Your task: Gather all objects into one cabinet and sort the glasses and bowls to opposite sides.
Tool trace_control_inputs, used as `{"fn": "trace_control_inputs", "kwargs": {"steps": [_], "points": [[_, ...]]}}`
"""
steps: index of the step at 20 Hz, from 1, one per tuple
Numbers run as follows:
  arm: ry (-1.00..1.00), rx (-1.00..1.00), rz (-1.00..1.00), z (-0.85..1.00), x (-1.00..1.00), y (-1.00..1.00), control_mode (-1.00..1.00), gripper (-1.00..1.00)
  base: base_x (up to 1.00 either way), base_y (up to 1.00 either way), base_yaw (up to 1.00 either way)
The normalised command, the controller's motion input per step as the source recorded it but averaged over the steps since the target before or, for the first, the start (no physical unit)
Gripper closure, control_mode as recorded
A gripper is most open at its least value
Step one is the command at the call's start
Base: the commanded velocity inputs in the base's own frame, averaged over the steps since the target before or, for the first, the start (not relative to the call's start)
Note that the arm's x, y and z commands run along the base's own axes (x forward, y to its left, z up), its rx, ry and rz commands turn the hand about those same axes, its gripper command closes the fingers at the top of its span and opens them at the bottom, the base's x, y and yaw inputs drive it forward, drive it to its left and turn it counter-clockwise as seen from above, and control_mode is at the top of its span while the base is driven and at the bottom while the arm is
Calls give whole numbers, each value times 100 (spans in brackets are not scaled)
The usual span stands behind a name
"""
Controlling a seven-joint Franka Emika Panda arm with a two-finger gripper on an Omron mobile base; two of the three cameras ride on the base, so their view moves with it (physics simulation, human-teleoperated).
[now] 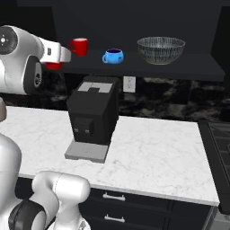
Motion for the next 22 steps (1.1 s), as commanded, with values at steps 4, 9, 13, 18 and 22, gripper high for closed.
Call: {"fn": "trace_control_inputs", "kwargs": {"steps": [4,9,13,18,22], "points": [[-5,-4,2,-40,14,26,-100,100,0,0,0],[-10,1,0,-2,39,4,-100,100,0,0,0],[-7,1,0,2,59,0,-100,100,0,0,0],[0,0,0,-3,51,4,-100,100,0,0,0],[7,0,0,-19,17,15,-100,100,0,0,0]]}}
